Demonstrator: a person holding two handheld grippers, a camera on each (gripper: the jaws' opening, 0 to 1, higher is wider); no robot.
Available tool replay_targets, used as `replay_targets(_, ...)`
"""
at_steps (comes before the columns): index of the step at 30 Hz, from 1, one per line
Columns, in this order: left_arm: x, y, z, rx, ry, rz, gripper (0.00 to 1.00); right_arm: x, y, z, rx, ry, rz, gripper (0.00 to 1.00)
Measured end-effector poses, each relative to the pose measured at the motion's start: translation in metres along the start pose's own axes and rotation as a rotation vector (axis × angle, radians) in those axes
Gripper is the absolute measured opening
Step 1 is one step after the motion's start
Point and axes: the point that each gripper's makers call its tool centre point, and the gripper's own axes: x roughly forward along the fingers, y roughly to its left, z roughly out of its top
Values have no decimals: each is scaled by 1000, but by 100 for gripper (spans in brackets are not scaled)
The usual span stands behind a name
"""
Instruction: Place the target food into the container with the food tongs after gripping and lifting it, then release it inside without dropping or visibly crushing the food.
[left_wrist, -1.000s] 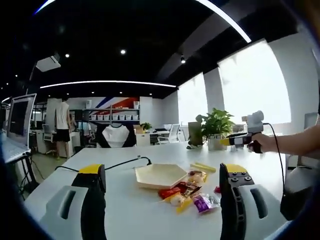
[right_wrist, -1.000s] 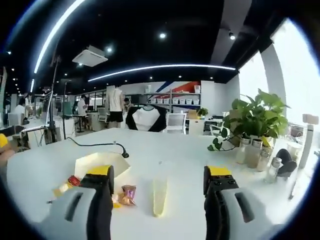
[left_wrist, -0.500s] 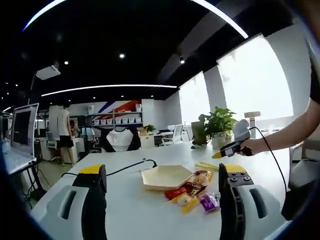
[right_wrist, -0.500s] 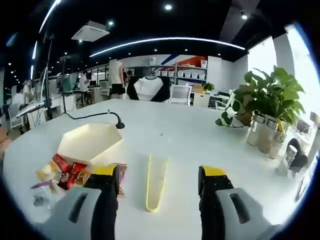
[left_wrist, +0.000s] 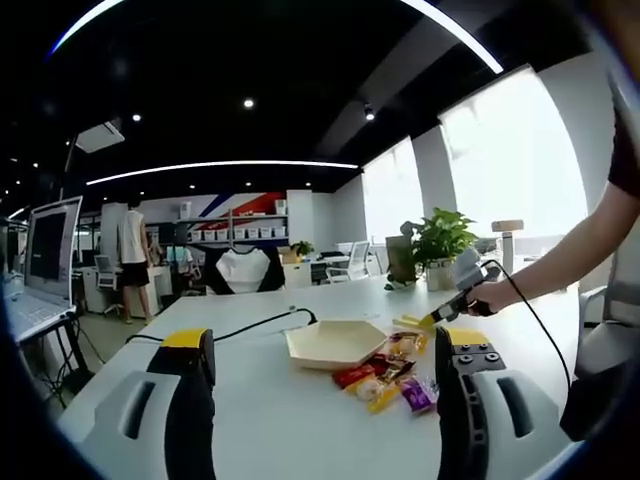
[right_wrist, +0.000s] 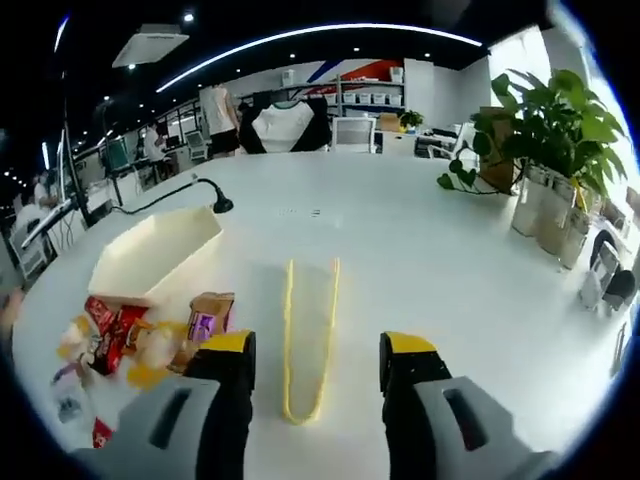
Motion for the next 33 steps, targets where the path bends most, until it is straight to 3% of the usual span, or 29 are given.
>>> replay_targets(1, 0, 0, -1, -3, 3, 0, 96, 3, -5, -2, -10, 23, -29, 47)
replay_targets(5, 0, 2, -3, -1, 12, 4, 96, 7, -1, -3, 73, 22, -9, 38)
replay_targets(11, -2, 5, -7, -8, 25, 12, 95, 12, 1, -11, 88, 55, -13, 28)
replay_targets(14, -2, 6, -9, -13, 29, 15, 94, 12, -1, -14, 19, 76, -25, 22)
replay_targets(15, -2, 7, -10, -15, 32, 15, 94, 12, 7, -12, 1, 71, 22, 18)
replay_targets(25, -3, 11, -11, -12, 39, 19, 93, 2, -4, -11, 143, 56, -41, 17)
replay_targets(27, -3, 11, -11, -11, 41, 20, 93, 0, -2, -7, 191, 24, -15, 17)
replay_targets(30, 0, 10, -13, -10, 49, 15, 92, -5, -4, -3, 122, 22, -7, 17)
replay_targets(33, 2, 7, -14, -16, 50, 9, 92, -13, -4, 4, 116, -1, 10, 17)
